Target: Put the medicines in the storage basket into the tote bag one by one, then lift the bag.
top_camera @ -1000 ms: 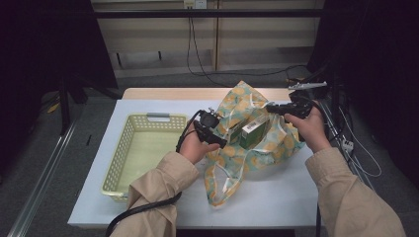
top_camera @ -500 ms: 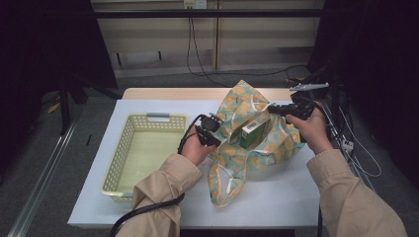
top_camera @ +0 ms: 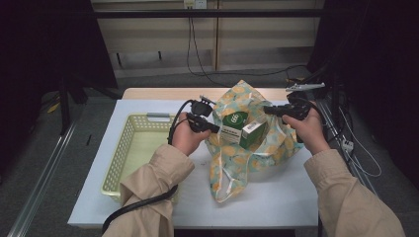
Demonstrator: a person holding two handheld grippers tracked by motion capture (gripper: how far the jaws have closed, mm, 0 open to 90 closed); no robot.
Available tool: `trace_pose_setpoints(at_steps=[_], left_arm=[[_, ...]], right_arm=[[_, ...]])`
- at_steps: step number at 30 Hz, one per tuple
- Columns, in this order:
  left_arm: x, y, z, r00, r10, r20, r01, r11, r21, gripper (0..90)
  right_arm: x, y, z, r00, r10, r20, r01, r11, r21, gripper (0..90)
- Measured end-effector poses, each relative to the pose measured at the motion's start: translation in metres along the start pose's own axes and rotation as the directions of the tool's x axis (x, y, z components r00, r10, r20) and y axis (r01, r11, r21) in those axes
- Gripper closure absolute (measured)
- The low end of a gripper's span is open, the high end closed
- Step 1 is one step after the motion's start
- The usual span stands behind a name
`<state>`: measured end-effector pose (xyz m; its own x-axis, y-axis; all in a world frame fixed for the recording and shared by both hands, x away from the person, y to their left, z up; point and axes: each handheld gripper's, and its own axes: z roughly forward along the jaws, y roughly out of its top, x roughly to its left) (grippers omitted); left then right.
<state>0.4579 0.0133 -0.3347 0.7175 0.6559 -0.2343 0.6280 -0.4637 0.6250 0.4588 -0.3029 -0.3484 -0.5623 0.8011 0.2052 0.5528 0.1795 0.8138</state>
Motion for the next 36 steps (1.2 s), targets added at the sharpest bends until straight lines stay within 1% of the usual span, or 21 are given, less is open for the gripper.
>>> trace_pose_setpoints(at_steps=[3, 6, 8, 10, 12, 14, 16, 18, 21, 24, 26, 27, 29, 31, 34, 36], left_arm=[[0.0, 0.011, -0.011, 0.9999, -0.004, 0.012, 0.004, 0.9999, -0.014, 90.0], [-0.003, 0.023, -0.024, 0.9999, -0.005, 0.013, 0.006, 0.9993, -0.037, 90.0], [-0.006, 0.032, -0.033, 0.9999, 0.006, 0.011, -0.006, 0.9989, -0.047, 90.0], [-0.009, 0.041, -0.041, 0.9998, 0.007, 0.016, -0.006, 0.9979, -0.064, 90.0], [-0.012, 0.05, -0.048, 0.9999, 0.01, 0.01, -0.009, 0.9965, -0.083, 90.0], [-0.014, 0.058, -0.055, 0.9998, 0.007, 0.02, -0.005, 0.9951, -0.099, 90.0], [-0.016, 0.067, -0.062, 0.9998, 0.011, 0.015, -0.009, 0.9937, -0.112, 90.0], [-0.018, 0.075, -0.069, 0.9995, 0.013, 0.027, -0.01, 0.9917, -0.128, 90.0], [-0.02, 0.087, -0.079, 0.9996, 0.017, 0.024, -0.013, 0.9889, -0.148, 90.0], [-0.022, 0.098, -0.089, 0.9994, 0.027, 0.021, -0.023, 0.9868, -0.16, 90.0], [-0.021, 0.105, -0.095, 0.9994, 0.03, 0.017, -0.026, 0.9854, -0.168, 90.0], [-0.021, 0.108, -0.097, 0.9996, 0.02, 0.021, -0.016, 0.9837, -0.179, 90.0], [-0.018, 0.113, -0.102, 0.9995, 0.018, 0.027, -0.013, 0.9823, -0.187, 90.0], [-0.016, 0.117, -0.104, 0.9997, 0.019, 0.018, -0.016, 0.9828, -0.184, 90.0], [-0.015, 0.118, -0.103, 0.9997, 0.022, 0.011, -0.02, 0.984, -0.177, 90.0], [-0.015, 0.118, -0.103, 0.9997, 0.019, 0.015, -0.016, 0.9834, -0.181, 90.0]], right_arm=[[0.004, 0.006, -0.001, 0.9999, -0.01, -0.003, 0.01, 1.0, -0.003, 89.6], [0.007, 0.015, -0.006, 0.9998, -0.019, -0.002, 0.019, 1.0, -0.018, 89.6], [0.009, 0.021, -0.011, 0.9997, -0.023, 0.001, 0.023, 0.999, -0.029, 89.6], [0.012, 0.027, -0.015, 0.9995, -0.031, 0.007, 0.031, 0.999, -0.033, 89.6], [0.015, 0.034, -0.019, 0.9991, -0.041, 0.006, 0.041, 0.998, -0.042, 89.6], [0.018, 0.04, -0.024, 0.9986, -0.052, 0.009, 0.052, 0.997, -0.048, 89.7], [0.021, 0.047, -0.028, 0.9983, -0.057, 0.009, 0.057, 0.997, -0.058, 89.7], [0.023, 0.054, -0.034, 0.998, -0.062, 0.007, 0.063, 0.996, -0.068, 89.7], [0.026, 0.064, -0.043, 0.9974, -0.072, 0.011, 0.072, 0.994, -0.086, 89.7], [0.029, 0.075, -0.052, 0.9963, -0.084, 0.018, 0.086, 0.992, -0.096, 89.7], [0.03, 0.083, -0.058, 0.9964, -0.085, 0.012, 0.085, 0.99, -0.112, 89.7], [0.031, 0.087, -0.06, 0.9959, -0.089, 0.014, 0.09, 0.989, -0.12, 89.7], [0.033, 0.093, -0.065, 0.9954, -0.095, 0.018, 0.096, 0.987, -0.126, 89.7], [0.033, 0.096, -0.067, 0.9952, -0.096, 0.017, 0.098, 0.987, -0.126, 89.7], [0.034, 0.094, -0.066, 0.9955, -0.095, 0.004, 0.095, 0.988, -0.122, 89.7], [0.034, 0.092, -0.062, 0.996, -0.09, -0.003, 0.089, 0.989, -0.121, 89.7]])
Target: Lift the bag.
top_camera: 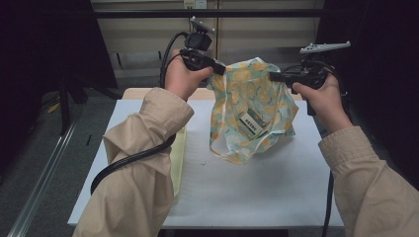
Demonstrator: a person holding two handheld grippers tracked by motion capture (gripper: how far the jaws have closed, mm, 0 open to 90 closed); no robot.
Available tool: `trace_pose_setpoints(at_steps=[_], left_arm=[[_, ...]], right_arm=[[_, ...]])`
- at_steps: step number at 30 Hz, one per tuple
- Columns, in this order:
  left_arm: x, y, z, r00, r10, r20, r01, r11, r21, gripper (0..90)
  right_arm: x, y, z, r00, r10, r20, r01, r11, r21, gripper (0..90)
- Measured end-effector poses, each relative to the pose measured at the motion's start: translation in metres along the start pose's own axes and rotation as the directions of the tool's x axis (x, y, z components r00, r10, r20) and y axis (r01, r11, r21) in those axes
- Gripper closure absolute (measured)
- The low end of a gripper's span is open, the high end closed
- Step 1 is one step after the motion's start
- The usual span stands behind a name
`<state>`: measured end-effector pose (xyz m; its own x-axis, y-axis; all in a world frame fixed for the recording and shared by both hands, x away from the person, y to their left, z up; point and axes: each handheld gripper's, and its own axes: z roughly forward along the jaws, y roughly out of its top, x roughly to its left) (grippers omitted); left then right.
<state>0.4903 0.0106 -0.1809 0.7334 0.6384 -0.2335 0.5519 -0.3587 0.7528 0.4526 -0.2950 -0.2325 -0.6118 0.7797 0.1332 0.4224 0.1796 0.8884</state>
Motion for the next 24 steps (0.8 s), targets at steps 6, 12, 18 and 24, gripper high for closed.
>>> trace_pose_setpoints(at_steps=[6, 12, 18, 24], left_arm=[[-0.001, 0.014, -0.018, 0.9995, 0.018, -0.026, -0.019, 0.9992, -0.035, 90.0], [0.005, 0.017, -0.018, 0.9995, 0.011, -0.028, -0.011, 0.9998, -0.019, 90.0], [0.013, 0.006, -0.015, 0.9993, 0.003, -0.036, -0.003, 1.0, -0.004, 90.0], [0.023, -0.009, -0.024, 0.9988, -0.005, -0.05, 0.005, 1.0, -0.003, 90.0]], right_arm=[[0.006, 0.014, -0.005, 0.9999, -0.01, -0.013, 0.01, 1.0, -0.026, 89.7], [0.009, 0.011, 0.003, 0.9992, 0.001, -0.04, -0.002, 1.0, -0.018, 89.7], [0.01, -0.002, 0.019, 0.998, 0.016, -0.061, -0.015, 1.0, 0.006, 89.7], [0.018, -0.009, 0.03, 0.9956, 0.037, -0.086, -0.036, 0.999, 0.014, 86.9]])
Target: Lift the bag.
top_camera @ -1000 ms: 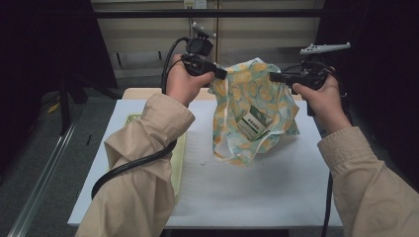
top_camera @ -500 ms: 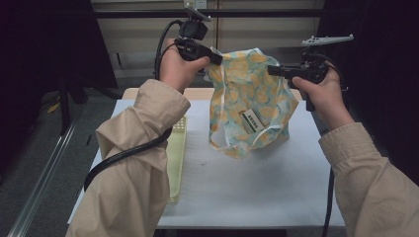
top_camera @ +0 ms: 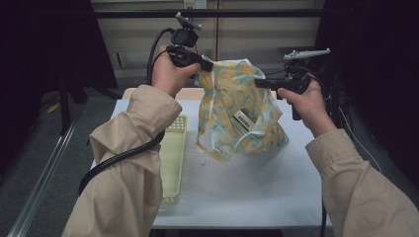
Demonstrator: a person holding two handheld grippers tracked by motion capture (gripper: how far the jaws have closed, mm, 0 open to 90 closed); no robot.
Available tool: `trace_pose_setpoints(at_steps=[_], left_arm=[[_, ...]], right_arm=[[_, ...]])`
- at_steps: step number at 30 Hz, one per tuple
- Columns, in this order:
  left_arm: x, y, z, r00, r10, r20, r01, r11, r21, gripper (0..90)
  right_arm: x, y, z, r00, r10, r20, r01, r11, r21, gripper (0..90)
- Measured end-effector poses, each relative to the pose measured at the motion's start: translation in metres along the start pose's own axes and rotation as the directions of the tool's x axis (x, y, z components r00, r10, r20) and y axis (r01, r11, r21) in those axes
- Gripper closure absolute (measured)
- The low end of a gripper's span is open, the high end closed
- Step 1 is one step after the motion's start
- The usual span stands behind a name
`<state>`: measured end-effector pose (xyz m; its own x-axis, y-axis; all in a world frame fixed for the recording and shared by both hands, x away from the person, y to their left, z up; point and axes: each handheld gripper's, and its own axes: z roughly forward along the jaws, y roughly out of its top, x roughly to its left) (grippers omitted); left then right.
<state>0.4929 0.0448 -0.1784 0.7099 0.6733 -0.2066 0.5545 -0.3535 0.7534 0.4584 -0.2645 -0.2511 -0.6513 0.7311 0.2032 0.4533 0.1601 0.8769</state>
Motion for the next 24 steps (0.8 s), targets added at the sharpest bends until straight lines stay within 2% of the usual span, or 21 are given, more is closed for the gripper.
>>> trace_pose_setpoints(at_steps=[1, 2, 3, 5, 7, 8, 12, 13, 17, 21, 24], left_arm=[[0.002, -0.004, -0.001, 1.0, -0.008, 0.003, 0.008, 0.9999, -0.01, 88.8], [0.004, -0.007, -0.003, 0.9997, -0.025, -0.001, 0.025, 0.9995, -0.019, 80.8], [0.006, -0.01, -0.004, 0.9997, -0.023, -0.007, 0.023, 0.9996, -0.017, 72.0], [0.009, -0.017, -0.005, 0.9996, -0.026, -0.015, 0.026, 0.9996, -0.007, 57.3], [0.01, -0.024, -0.008, 0.9992, -0.026, -0.03, 0.026, 0.9996, -0.006, 38.3], [0.012, -0.027, -0.009, 0.9994, -0.024, -0.026, 0.024, 0.9997, -0.007, 35.7], [0.019, -0.042, -0.01, 0.9986, -0.025, -0.046, 0.025, 0.9996, 0.014, 21.3], [0.021, -0.046, -0.011, 0.9987, -0.035, -0.039, 0.035, 0.9994, 0.008, 20.2], [0.029, -0.062, -0.014, 0.9994, -0.029, -0.019, 0.029, 0.9995, -0.013, 13.5], [0.036, -0.079, -0.017, 0.9999, 0.006, 0.015, -0.005, 0.9991, -0.042, 8.2], [0.039, -0.091, -0.018, 0.9995, 0.022, 0.021, -0.021, 0.9986, -0.049, 6.8]], right_arm=[[0.002, -0.001, 0.001, 0.9999, 0.011, -0.001, -0.011, 1.0, -0.002, 82.2], [0.003, -0.001, 0.002, 0.9996, 0.026, -0.007, -0.026, 1.0, -0.01, 74.1], [0.005, -0.001, 0.002, 0.9993, 0.035, -0.013, -0.035, 0.999, -0.015, 64.6], [0.008, -0.001, 0.003, 0.9982, 0.059, -0.014, -0.059, 0.998, 0.005, 45.5], [0.011, -0.001, 0.002, 0.9985, 0.054, -0.009, -0.054, 0.998, 0.016, 36.7], [0.011, -0.002, 0.0, 0.9987, 0.051, -0.005, -0.051, 0.999, 0.015, 33.9], [0.012, -0.01, -0.004, 0.9993, 0.038, 0.0, -0.038, 0.999, 0.033, 30.7], [0.011, -0.013, -0.004, 0.9992, 0.039, 0.0, -0.039, 0.999, 0.035, 30.1], [0.01, -0.028, -0.006, 0.9998, 0.018, 0.012, -0.019, 0.998, 0.061, 27.3], [0.01, -0.043, -0.006, 0.9999, -0.003, 0.01, 0.002, 0.997, 0.072, 25.1], [0.011, -0.055, -0.006, 0.9998, -0.019, 0.01, 0.018, 0.996, 0.082, 23.5]])
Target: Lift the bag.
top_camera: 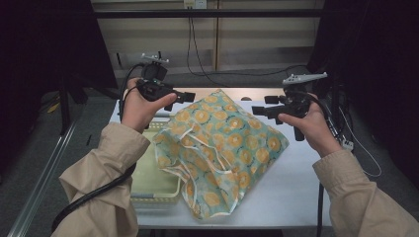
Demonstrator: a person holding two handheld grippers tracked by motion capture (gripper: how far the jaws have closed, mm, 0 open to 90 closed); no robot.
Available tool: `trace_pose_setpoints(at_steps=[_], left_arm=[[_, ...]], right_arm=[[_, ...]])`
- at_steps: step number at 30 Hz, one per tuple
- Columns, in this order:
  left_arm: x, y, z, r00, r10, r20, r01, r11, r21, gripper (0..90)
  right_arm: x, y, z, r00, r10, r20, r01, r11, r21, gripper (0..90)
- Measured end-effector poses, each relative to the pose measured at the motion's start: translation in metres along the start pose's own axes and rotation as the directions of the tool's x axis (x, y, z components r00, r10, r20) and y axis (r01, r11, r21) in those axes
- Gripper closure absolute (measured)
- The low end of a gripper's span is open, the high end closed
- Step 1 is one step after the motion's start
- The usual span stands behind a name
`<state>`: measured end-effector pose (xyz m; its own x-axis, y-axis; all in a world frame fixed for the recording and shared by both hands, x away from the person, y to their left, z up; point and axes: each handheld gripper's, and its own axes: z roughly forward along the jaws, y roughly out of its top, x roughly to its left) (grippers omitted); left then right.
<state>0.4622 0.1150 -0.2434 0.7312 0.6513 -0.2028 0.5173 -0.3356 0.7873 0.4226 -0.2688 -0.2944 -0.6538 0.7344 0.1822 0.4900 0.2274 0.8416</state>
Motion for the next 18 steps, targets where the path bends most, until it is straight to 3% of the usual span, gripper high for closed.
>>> trace_pose_setpoints(at_steps=[10, 18], left_arm=[[0.007, -0.039, -0.005, 0.9996, 0.029, 0.008, -0.029, 0.9996, 0.003, 6.9], [0.012, -0.072, -0.006, 0.9986, 0.05, 0.013, -0.051, 0.9985, 0.021, 6.8]], right_arm=[[0.002, -0.039, 0.004, 0.9999, -0.006, -0.01, 0.006, 1.0, 0.028, 22.2], [0.009, -0.062, 0.005, 0.9991, -0.043, -0.007, 0.043, 0.997, 0.059, 22.3]])
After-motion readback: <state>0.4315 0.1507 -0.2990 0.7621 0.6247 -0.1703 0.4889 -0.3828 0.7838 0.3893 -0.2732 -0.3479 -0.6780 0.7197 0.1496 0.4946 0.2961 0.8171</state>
